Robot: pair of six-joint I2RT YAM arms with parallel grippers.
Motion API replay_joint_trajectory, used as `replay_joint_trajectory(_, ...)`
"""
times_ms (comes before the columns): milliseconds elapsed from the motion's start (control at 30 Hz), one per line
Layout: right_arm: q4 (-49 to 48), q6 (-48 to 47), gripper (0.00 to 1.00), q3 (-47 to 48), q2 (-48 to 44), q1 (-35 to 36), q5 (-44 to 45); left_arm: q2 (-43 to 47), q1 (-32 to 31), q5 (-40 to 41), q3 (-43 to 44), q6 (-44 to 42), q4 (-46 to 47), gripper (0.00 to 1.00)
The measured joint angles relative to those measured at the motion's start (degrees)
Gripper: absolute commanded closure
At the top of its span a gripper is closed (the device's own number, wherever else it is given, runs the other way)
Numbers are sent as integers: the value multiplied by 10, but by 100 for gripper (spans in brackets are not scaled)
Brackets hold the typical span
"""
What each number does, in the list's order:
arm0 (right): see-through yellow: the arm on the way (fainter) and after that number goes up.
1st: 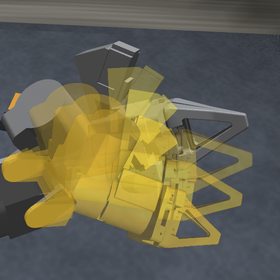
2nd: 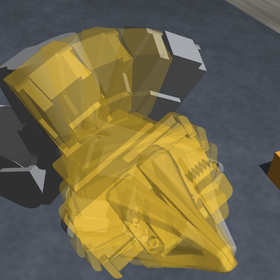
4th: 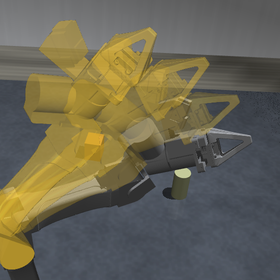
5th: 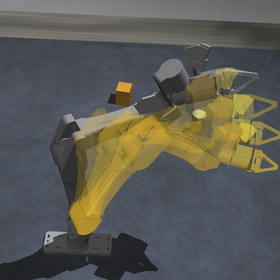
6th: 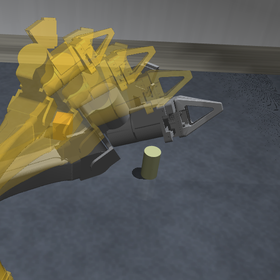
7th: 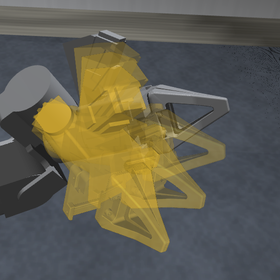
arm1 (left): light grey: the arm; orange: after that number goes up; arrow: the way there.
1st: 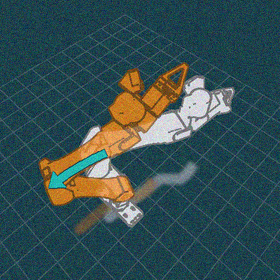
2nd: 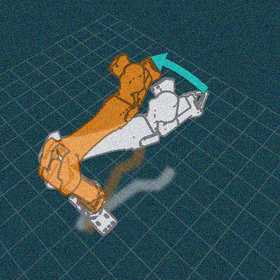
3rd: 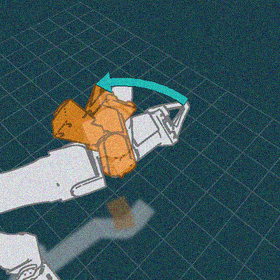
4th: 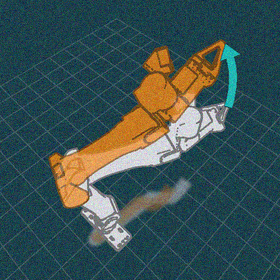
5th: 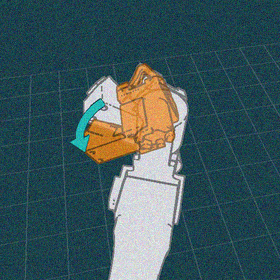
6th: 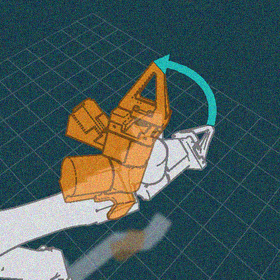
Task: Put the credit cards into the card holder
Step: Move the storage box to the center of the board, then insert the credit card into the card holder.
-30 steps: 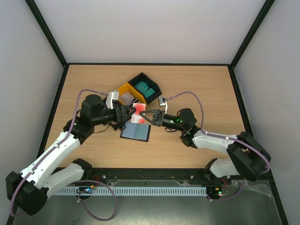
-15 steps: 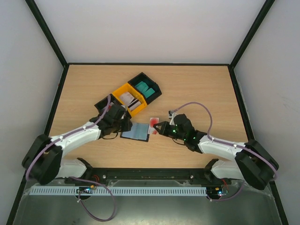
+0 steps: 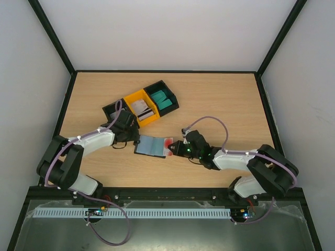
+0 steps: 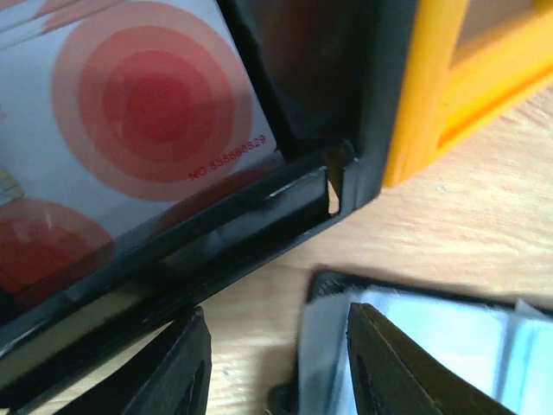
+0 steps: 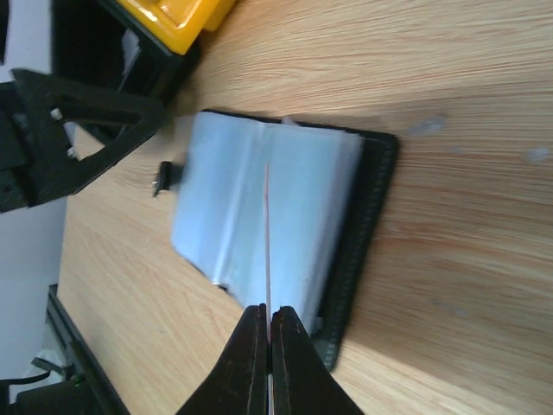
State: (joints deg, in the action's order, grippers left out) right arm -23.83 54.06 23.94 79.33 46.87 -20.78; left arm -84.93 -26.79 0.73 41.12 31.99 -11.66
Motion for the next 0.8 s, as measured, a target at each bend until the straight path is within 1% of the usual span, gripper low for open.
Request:
replay_joint_trajectory(100, -35, 8, 98, 6, 15, 11, 0, 3, 12, 6, -5, 4, 12, 48)
replay_joint_trajectory(200, -82, 28, 98, 20, 56, 13, -8, 15, 12, -8, -21, 8, 30, 45)
replay_joint_trajectory(467, -167, 82, 98, 54, 165, 19, -28, 73, 11, -60, -77, 31, 49, 42)
replay_joint_trajectory(600, -182, 97, 98, 74, 198, 20, -34, 101, 11, -65, -94, 49, 50, 43)
replay_joint_trajectory(800, -197, 126, 98, 90, 239, 20, -40, 103, 11, -73, -104, 66, 54, 52)
